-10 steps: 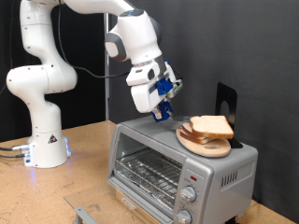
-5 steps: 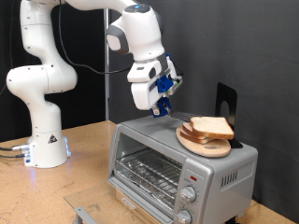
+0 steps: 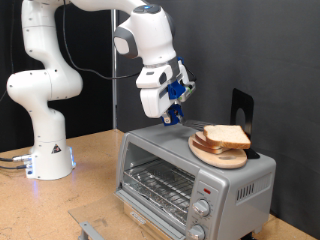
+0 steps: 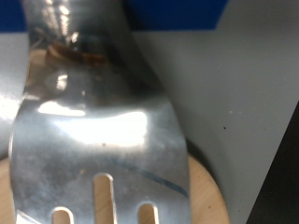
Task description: Make a piece of toast with the oven
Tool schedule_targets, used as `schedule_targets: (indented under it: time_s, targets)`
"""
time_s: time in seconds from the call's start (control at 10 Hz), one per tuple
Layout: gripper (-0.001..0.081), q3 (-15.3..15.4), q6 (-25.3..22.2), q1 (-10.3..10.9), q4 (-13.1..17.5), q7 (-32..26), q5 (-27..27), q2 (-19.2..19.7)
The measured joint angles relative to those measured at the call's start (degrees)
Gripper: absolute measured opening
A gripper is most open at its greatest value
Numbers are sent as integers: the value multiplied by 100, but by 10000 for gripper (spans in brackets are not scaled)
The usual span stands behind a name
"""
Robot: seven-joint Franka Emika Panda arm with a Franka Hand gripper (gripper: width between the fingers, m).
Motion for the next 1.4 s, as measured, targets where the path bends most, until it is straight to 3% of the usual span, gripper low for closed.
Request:
schedule_targets:
  time_s: [0.8,1.4]
  targets:
    - [491,-13,183,-13,-62,0,-19,0]
    - [491,-38,179,-199,41,10,-21,94]
